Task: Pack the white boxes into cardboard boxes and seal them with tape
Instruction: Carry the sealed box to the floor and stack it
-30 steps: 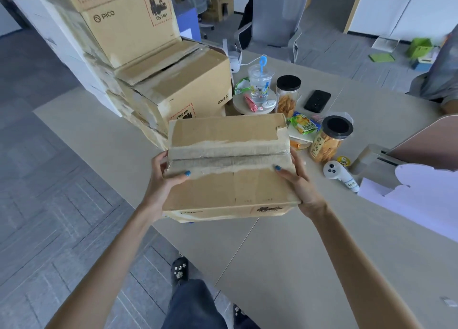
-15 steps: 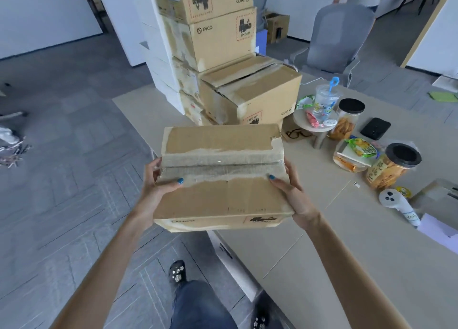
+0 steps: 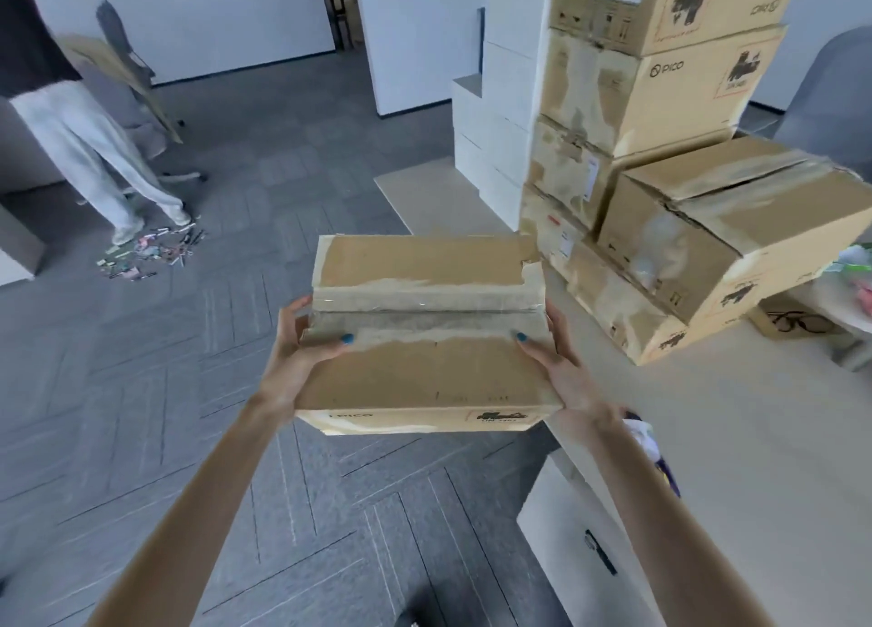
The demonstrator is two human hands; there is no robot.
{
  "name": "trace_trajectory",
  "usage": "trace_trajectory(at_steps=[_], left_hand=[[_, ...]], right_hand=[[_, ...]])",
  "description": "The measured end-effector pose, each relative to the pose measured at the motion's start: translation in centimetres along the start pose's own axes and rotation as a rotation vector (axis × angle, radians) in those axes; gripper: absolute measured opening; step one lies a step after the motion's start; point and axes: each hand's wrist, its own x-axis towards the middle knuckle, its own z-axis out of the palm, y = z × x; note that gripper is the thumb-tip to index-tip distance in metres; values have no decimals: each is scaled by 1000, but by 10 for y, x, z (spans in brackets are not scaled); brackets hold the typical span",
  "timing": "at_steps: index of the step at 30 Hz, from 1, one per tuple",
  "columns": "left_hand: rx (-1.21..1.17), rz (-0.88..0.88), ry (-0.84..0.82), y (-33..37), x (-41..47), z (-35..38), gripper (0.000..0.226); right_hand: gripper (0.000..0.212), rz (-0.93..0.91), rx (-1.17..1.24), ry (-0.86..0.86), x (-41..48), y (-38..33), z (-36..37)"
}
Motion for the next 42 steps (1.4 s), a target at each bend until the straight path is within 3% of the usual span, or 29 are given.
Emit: trace_trajectory(at_steps=[8, 17, 21, 31, 35, 42], left_hand=[[-46, 10, 55, 12, 74, -130, 90], [-106, 31, 122, 19, 201, -203, 89], [-88, 43, 143, 31, 293, -232, 97], [-91, 35, 202, 72, 513, -298, 90], [-85, 27, 175, 85, 616, -331, 96], [-56, 36, 72, 102, 816, -389, 83]], right_hand=[[57, 27, 57, -60, 87, 12, 134], [56, 63, -3, -170, 234, 15, 218], [56, 72, -5, -195, 329, 19, 256], [59, 79, -35, -249, 561, 20, 345], [56, 87, -33, -215, 655, 27, 382], [53, 79, -22, -67, 816, 43, 450]])
